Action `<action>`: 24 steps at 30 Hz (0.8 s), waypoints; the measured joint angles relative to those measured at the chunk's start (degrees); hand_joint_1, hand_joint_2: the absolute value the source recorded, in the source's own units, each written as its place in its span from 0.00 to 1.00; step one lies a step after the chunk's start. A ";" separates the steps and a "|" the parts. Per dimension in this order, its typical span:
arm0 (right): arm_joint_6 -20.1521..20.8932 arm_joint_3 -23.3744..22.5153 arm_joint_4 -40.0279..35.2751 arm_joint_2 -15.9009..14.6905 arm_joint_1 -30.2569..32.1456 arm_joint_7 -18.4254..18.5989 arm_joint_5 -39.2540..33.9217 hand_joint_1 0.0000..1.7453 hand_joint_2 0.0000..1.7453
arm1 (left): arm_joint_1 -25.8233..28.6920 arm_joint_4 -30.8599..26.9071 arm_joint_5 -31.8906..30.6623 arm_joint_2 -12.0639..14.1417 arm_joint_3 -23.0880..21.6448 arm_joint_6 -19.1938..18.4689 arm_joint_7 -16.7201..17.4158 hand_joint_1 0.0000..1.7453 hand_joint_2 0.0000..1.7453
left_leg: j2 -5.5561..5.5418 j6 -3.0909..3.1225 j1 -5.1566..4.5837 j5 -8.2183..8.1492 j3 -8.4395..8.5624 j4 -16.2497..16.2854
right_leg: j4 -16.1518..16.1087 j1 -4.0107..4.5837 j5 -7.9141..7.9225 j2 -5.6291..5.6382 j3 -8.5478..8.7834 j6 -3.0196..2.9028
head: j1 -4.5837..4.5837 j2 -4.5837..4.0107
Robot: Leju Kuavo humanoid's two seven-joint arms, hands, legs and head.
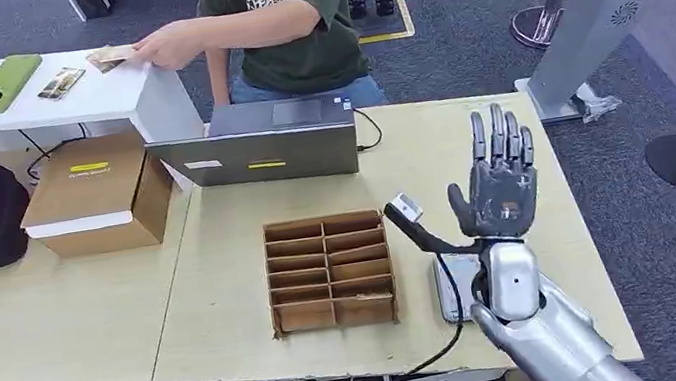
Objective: Pass the card to the sensor for recognition and then transmit it.
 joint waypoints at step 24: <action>20.70 9.40 -29.19 -8.17 18.94 1.48 0.02 0.00 1.00 | 0.67 0.68 4.63 -1.55 0.98 -0.94 -1.70 0.00 0.00 | 0.08 0.02 0.02 -0.09 0.03 -0.03 | 0.00 0.00 -0.09 0.05 0.00 -0.01 | 0.00 0.00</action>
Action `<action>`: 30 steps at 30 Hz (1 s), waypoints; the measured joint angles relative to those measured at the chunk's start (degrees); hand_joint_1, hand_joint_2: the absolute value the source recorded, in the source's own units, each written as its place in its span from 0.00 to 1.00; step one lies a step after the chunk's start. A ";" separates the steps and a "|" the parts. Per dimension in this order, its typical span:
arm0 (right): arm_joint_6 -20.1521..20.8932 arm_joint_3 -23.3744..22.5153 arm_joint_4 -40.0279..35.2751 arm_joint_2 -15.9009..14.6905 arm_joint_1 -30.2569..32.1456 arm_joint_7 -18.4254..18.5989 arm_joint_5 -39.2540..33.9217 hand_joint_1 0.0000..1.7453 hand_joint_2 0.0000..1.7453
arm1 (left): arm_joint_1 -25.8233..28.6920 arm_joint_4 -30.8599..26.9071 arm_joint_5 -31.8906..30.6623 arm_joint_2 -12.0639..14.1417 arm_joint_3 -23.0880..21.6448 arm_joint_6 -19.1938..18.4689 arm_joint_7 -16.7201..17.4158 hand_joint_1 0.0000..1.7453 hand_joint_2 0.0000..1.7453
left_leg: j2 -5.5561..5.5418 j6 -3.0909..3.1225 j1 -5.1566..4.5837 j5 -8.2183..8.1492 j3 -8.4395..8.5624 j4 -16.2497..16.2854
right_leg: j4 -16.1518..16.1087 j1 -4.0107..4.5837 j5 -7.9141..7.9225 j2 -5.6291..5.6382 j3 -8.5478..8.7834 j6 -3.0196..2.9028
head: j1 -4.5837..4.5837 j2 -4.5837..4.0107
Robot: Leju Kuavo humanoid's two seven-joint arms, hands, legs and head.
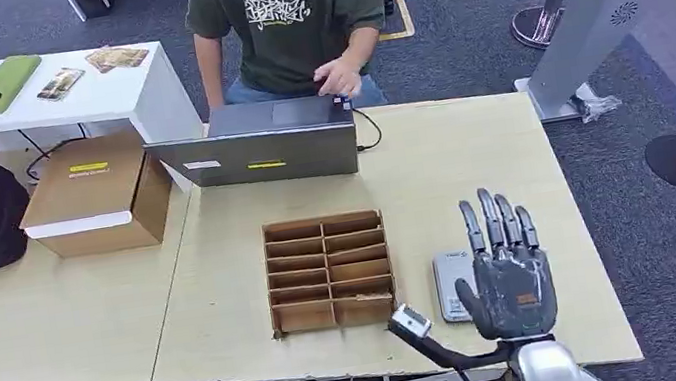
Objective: Pass the card to the sensor for recognition and then transmit it.
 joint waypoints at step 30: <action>-3.11 -0.12 12.29 18.01 0.74 -18.98 -0.02 0.00 1.00 | -0.25 0.00 1.64 -0.26 0.20 0.37 1.27 0.00 0.00 | 0.01 -0.04 0.03 0.02 0.04 -0.03 | 0.05 0.01 -0.03 0.02 0.02 -0.05 | 0.00 0.00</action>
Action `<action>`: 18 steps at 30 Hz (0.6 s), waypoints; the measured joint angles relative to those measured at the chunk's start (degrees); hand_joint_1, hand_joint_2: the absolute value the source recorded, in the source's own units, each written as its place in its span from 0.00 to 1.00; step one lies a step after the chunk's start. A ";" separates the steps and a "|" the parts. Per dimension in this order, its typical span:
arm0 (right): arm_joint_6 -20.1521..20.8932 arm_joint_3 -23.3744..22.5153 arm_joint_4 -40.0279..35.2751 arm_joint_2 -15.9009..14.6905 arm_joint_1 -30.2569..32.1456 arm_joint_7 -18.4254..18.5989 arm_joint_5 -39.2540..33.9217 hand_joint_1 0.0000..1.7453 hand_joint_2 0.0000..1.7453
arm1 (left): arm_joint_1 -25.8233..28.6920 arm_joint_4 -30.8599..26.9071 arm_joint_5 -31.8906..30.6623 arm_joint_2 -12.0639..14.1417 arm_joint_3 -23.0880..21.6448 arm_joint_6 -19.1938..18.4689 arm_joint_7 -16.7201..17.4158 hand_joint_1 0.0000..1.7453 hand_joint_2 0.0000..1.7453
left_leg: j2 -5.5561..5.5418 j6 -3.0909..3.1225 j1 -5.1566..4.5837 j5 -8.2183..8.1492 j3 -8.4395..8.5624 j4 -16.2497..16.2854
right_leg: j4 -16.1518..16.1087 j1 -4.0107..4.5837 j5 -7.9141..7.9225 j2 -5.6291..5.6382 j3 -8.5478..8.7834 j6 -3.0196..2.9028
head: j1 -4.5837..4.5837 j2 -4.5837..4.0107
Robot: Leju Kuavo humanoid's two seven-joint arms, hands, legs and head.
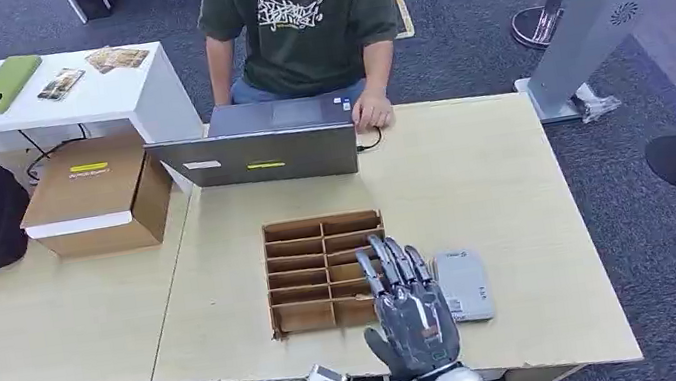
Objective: Pass the card to the sensor for recognition and then transmit it.
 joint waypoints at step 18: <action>-1.53 -6.23 16.21 7.52 -6.61 -3.54 -0.02 0.00 1.00 | -0.78 0.00 0.33 0.50 -0.46 0.15 0.77 0.00 0.00 | 0.00 -0.03 0.00 0.01 0.00 0.00 | 0.00 0.00 0.00 0.00 0.00 0.00 | 0.00 0.00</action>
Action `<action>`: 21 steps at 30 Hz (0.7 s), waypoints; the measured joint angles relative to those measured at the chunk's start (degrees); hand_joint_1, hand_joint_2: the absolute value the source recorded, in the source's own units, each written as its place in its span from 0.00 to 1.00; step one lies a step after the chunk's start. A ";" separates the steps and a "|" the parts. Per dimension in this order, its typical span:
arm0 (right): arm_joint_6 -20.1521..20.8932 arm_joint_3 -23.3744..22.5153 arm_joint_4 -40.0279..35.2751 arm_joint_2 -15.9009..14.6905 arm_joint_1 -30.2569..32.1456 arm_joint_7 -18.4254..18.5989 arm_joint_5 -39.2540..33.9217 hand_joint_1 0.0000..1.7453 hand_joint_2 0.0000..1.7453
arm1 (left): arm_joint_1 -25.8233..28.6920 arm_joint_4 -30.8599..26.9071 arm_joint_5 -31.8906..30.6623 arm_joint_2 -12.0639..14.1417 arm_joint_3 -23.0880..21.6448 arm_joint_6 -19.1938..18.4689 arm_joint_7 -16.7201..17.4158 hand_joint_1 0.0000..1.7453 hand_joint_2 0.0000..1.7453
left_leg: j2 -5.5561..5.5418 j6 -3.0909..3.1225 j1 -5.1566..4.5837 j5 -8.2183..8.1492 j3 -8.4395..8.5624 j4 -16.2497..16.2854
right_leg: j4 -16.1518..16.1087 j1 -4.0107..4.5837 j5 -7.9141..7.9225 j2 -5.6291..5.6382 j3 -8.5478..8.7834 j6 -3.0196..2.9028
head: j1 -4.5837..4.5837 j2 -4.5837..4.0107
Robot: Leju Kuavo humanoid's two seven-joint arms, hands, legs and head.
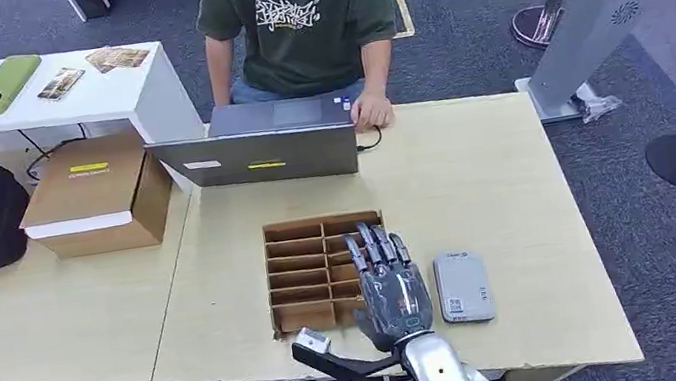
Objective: Pass the card to the sensor for recognition and then transmit it.
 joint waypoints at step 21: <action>7.02 2.17 0.98 -1.79 -0.65 6.19 0.02 0.00 1.00 | -0.13 0.00 1.18 0.55 -0.48 0.07 0.11 0.00 0.00 | 0.00 0.00 -0.01 0.00 0.00 0.00 | -0.01 0.00 0.00 0.01 0.00 0.00 | 0.00 -0.02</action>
